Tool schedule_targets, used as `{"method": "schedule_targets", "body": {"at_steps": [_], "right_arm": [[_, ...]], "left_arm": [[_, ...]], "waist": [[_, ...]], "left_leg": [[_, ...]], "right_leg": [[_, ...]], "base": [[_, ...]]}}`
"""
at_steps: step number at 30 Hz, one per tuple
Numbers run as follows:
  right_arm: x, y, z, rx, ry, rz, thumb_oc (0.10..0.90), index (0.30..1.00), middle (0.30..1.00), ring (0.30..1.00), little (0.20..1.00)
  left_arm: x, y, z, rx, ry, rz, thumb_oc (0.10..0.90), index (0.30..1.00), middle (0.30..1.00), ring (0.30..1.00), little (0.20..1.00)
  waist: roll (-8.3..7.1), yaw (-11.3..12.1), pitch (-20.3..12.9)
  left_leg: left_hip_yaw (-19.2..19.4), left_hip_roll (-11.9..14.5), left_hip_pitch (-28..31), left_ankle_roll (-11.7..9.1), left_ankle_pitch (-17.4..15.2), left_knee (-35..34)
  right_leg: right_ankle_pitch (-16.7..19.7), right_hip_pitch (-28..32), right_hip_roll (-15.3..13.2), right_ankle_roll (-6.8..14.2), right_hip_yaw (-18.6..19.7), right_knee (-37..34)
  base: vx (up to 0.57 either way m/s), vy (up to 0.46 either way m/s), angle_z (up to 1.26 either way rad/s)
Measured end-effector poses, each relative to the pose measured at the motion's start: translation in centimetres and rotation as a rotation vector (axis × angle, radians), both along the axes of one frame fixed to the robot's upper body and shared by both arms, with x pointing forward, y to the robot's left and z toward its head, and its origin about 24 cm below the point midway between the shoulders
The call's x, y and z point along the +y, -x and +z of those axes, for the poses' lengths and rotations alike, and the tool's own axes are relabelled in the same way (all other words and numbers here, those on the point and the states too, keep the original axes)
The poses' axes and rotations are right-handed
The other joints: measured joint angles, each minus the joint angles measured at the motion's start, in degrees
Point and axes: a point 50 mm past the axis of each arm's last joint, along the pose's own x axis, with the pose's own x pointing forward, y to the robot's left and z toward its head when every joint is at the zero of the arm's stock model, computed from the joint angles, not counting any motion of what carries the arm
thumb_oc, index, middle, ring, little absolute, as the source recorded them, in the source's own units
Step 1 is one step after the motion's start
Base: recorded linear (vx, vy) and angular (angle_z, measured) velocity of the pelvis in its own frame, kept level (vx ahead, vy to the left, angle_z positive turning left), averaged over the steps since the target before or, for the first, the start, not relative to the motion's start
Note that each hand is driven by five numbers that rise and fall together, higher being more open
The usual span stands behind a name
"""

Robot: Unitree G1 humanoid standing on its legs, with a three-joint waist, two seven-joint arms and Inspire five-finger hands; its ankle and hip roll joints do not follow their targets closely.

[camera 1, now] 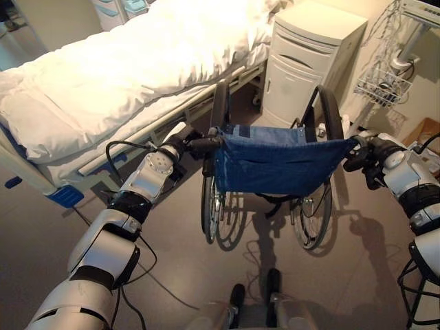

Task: Push the wheelchair next to the bed

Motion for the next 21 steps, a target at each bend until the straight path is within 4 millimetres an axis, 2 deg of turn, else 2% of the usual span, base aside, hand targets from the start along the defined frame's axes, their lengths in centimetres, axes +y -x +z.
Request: {"method": "schedule_targets", "body": {"at_steps": [3,4,5,7,8,10,11,12,14,15,16,17,18,19,20,21], "right_arm": [[-0.4,0.1,0.5,-0.012,0.005,-0.009,0.4,0.3,0.3,0.3,0.3],[-0.6,0.2,0.8,-0.019,0.011,-0.012,0.4,0.3,0.3,0.3,0.3],[-0.9,0.3,1.1,-0.027,0.018,-0.016,0.4,0.3,0.3,0.3,0.3],[-1.3,0.4,1.3,-0.03,0.026,-0.025,0.4,0.3,0.3,0.3,0.3],[-1.5,0.5,1.4,-0.031,0.029,-0.029,0.4,0.3,0.3,0.3,0.3],[-1.8,0.6,1.6,-0.035,0.03,-0.038,0.4,0.3,0.3,0.3,0.3],[-1.8,0.7,1.7,-0.039,0.025,-0.037,0.4,0.3,0.3,0.3,0.3],[-1.8,0.7,1.8,-0.042,0.013,-0.036,0.4,0.3,0.3,0.3,0.3],[-1.7,0.6,1.6,-0.041,0.01,-0.035,0.4,0.3,0.3,0.3,0.3],[-1.6,0.6,1.6,-0.037,0.011,-0.035,0.4,0.3,0.3,0.3,0.3],[-1.5,0.6,1.6,-0.033,0.019,-0.036,0.4,0.3,0.3,0.3,0.3],[-1.2,0.5,1.1,-0.017,0.023,-0.04,0.4,0.3,0.3,0.3,0.3],[-0.9,0.5,0.7,0.0,0.027,-0.047,0.4,0.3,0.3,0.3,0.3],[-0.1,0.3,-0.2,0.019,0.018,-0.046,0.4,0.3,0.3,0.3,0.3],[0.1,0.3,-0.5,0.024,0.016,-0.042,0.4,0.3,0.3,0.3,0.3],[0.3,0.2,-0.7,0.024,0.017,-0.038,0.4,0.3,0.3,0.3,0.3]], "left_arm": [[-0.5,0.1,0.7,-0.043,0.0,-0.018,0.4,0.3,0.3,0.3,0.3],[-0.7,0.2,0.8,-0.056,0.005,-0.024,0.4,0.3,0.3,0.3,0.3],[-0.9,0.2,0.9,-0.062,0.008,-0.031,0.4,0.3,0.3,0.3,0.3],[-1.4,0.2,0.7,-0.072,0.019,-0.037,0.4,0.3,0.3,0.3,0.3],[-1.6,0.2,0.7,-0.088,0.023,-0.039,0.4,0.3,0.3,0.3,0.3],[-2.0,0.2,0.7,-0.11,0.034,-0.035,0.4,0.3,0.3,0.3,0.3],[-2.2,0.2,0.7,-0.117,0.039,-0.032,0.4,0.3,0.3,0.3,0.3],[-2.3,0.2,0.6,-0.124,0.042,-0.02,0.4,0.3,0.3,0.3,0.3],[-2.2,0.1,0.3,-0.129,0.041,0.002,0.4,0.3,0.3,0.3,0.3],[-2.1,0.2,0.0,-0.123,0.032,0.01,0.4,0.3,0.3,0.3,0.3],[-2.1,0.2,-0.2,-0.116,0.023,0.008,0.4,0.3,0.3,0.3,0.3],[-2.0,0.2,-0.7,-0.101,0.021,0.014,0.4,0.3,0.3,0.3,0.3],[-1.9,0.3,-1.1,-0.094,0.02,0.025,0.4,0.3,0.3,0.3,0.3],[-1.5,0.5,-1.7,-0.088,0.016,0.046,0.4,0.3,0.3,0.3,0.3],[-1.5,0.5,-1.8,-0.086,0.009,0.05,0.4,0.3,0.3,0.3,0.3],[-1.0,0.6,-2.1,-0.077,-0.004,0.062,0.4,0.3,0.3,0.3,0.3]], "waist": [[-1.16,0.09,0.12],[-1.38,0.14,0.04],[-1.29,0.06,0.04],[-0.87,0.06,-0.06],[-0.87,-0.01,-0.05],[-0.89,-0.32,-0.08],[-0.78,-0.51,-0.1],[-0.76,-1.05,-0.14],[-1.95,-1.67,-0.28],[-2.26,-1.73,-0.52],[-2.07,-1.88,-0.71],[-2.6,-2.37,-0.56],[-2.92,-2.33,-0.46],[-3.7,-0.93,0.09],[-3.58,-0.32,0.26],[-2.72,1.28,0.55]], "left_leg": [[0.2,1.8,-0.3,-1.76,-0.99,-1.38],[2.32,3.1,-0.16,-2.5,-1.44,-2.41],[4.07,4.34,-0.26,-2.78,-1.58,-2.59],[4.81,5.78,-0.23,-3.85,-2.02,-2.76],[4.84,6.54,-0.18,-4.01,-2.12,-2.95],[5.54,7.92,-0.13,-5.03,-2.52,-2.63],[6.12,8.58,0.05,-5.92,-3.13,-2.76],[7.77,9.51,0.27,-6.77,-3.95,-0.94],[11.1,11.19,-2.74,-9.65,-8.0,14.57],[11.92,13.02,-3.53,-10.39,-8.7,21.14],[10.57,13.94,-2.16,-12.54,-5.82,22.4],[8.32,12.68,-5.11,-16.6,-3.63,29.36],[7.64,12.15,-9.8,-18.48,-1.99,36.81],[6.81,10.47,-15.69,-16.71,-2.93,42.12],[7.61,9.71,-17.43,-16.43,-2.86,40.96],[9.44,9.86,-20.19,-16.32,-2.35,33.54]], "right_leg": [[1.61,0.12,0.67,-0.41,-1.4,0.08],[1.97,0.12,0.47,-0.88,-3.64,0.07],[2.51,0.22,0.62,-1.65,-5.1,0.35],[2.1,0.52,1.31,-2.38,-6.31,1.13],[1.43,0.52,1.74,-3.47,-7.12,1.81],[-0.24,0.61,2.3,-7.78,-8.61,3.57],[-0.63,0.51,2.35,-8.86,-9.29,4.52],[-1.74,0.52,1.99,-9.6,-10.85,5.72],[-3.06,0.56,0.29,-11.17,-12.14,7.03],[-3.71,0.94,-0.35,-11.32,-12.51,7.44],[-5.87,0.79,-0.27,-10.08,-11.89,9.5],[-6.88,1.54,0.1,-10.72,-9.4,10.04],[-6.87,2.29,0.49,-10.69,-8.25,9.74],[-7.27,3.57,0.33,-11.24,-7.26,9.65],[-7.68,3.98,0.63,-11.82,-6.89,9.8],[-7.81,4.77,1.18,-12.06,-6.68,9.92]], "base": [[0.17,-0.193,0.51],[0.15,-0.167,0.46],[0.19,-0.207,0.53],[0.15,-0.154,0.46],[0.12,-0.138,0.45],[0.16,-0.128,0.45],[0.24,-0.118,0.41],[0.21,-0.114,0.35],[0.15,-0.11,0.27],[0.2,-0.184,0.11],[0.34,-0.226,0.2],[0.3,-0.143,0.24],[0.39,-0.013,-0.06],[0.28,0.038,-0.34],[0.46,0.12,-0.81],[0.41,0.151,-0.99]]}}
